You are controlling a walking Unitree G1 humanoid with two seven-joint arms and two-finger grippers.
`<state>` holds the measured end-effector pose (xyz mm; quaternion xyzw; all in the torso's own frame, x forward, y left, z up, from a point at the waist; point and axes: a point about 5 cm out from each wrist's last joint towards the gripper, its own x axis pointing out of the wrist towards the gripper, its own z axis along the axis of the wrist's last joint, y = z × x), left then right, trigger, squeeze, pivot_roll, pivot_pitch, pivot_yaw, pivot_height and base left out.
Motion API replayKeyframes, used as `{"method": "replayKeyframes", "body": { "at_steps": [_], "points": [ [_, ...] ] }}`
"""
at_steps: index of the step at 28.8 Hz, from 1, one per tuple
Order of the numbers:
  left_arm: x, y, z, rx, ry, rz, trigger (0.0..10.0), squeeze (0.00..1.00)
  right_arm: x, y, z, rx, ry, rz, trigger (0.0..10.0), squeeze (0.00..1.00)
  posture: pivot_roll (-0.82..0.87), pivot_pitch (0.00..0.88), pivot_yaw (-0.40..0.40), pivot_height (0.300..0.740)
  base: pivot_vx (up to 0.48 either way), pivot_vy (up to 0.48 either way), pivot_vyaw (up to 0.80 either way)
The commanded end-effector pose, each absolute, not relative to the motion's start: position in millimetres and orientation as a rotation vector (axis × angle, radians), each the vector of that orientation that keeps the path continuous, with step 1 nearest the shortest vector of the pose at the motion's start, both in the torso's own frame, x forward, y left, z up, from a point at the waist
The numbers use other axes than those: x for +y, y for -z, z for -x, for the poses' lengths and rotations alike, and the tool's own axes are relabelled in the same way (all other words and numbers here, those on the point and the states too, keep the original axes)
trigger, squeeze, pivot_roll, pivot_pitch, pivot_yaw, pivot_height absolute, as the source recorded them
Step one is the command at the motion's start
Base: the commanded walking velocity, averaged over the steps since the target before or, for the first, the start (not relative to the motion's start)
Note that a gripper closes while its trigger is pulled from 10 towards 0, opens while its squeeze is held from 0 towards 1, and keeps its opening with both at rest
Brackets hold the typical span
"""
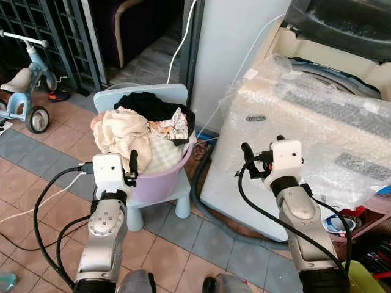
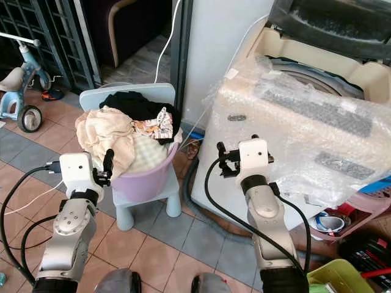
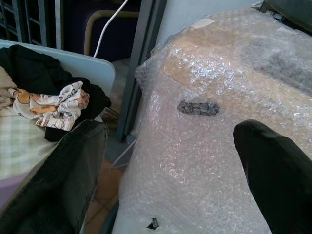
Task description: Clothes washing
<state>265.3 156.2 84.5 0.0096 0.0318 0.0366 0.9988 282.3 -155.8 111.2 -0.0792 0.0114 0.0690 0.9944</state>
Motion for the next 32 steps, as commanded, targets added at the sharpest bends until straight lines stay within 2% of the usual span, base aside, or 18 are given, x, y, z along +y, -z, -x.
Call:
{"method": "replayKeyframes", "body": {
  "at_steps": [1,3,6,8,12,16,18,19,22,26,32],
  "points": [
    [151.9,-88.5,-269.8,0.045,-0.047,-0.04,10.0,0.0,-158.4,-107.8,-284.1,0.036,-0.135,0.153,10.0,0.0,0.05,0.062,-0.111,0.74,0.0,0.0,0.0],
    [151.7,-90.0,-273.3,0.036,-0.011,-0.046,10.0,0.0,-159.7,-106.3,-286.7,0.027,-0.099,0.201,10.0,0.0,0.03,0.068,-0.057,0.74,0.0,0.0,0.0],
    [153.6,-88.3,-273.8,0.043,0.004,-0.069,10.0,0.0,-162.8,-106.2,-287.0,0.026,-0.062,0.198,10.0,0.0,0.0,0.07,-0.03,0.74,0.0,0.0,0.0],
    [160.5,-88.1,-269.2,0.044,0.021,-0.054,10.0,0.0,-177.5,-106.3,-278.6,0.032,0.021,0.154,10.0,0.0,-0.04,0.082,0.008,0.74,0.0,0.0,0.0],
    [170.7,-79.6,-261.3,0.09,-0.01,-0.019,10.0,0.0,-193.0,-97.6,-262.6,0.065,0.071,0.138,10.0,0.0,-0.05,0.081,0.025,0.74,0.0,0.0,0.0],
    [172.8,-77.3,-253.7,0.105,-0.002,-0.037,10.0,0.0,-201.8,-88.2,-249.0,0.095,0.083,0.215,10.0,0.0,-0.06,0.084,0.027,0.74,0.0,0.0,0.0],
    [172.9,-79.3,-251.7,0.099,0.002,-0.044,10.0,0.0,-193.2,-88.5,-245.2,0.097,-0.022,0.073,10.0,0.0,-0.05,0.095,0.024,0.74,0.0,0.0,0.0],
    [172.6,-79.3,-249.8,0.104,0.007,-0.048,10.0,0.0,-191.1,-89.3,-243.2,0.096,-0.038,0.065,10.0,0.0,-0.05,0.102,0.025,0.74,0.0,0.0,0.0],
    [171.3,-76.1,-247.2,0.126,0.02,-0.047,10.0,0.0,-191.4,-87.4,-244.0,0.078,0.008,0.155,10.0,0.0,-0.05,0.1,0.033,0.74,0.0,0.0,0.0],
    [171.9,-75.2,-245.2,0.134,0.021,-0.055,10.0,0.0,-185.8,-84.0,-243.7,0.117,-0.033,0.127,10.0,0.0,-0.04,0.089,0.039,0.74,0.0,0.0,0.0],
    [167.6,-81.2,-251.9,0.11,0.014,-0.062,10.0,0.0,-187.1,-91.5,-250.8,0.06,-0.034,0.11,10.0,0.0,-0.02,0.088,0.026,0.74,0.0,0.0,0.0]
  ]
}}
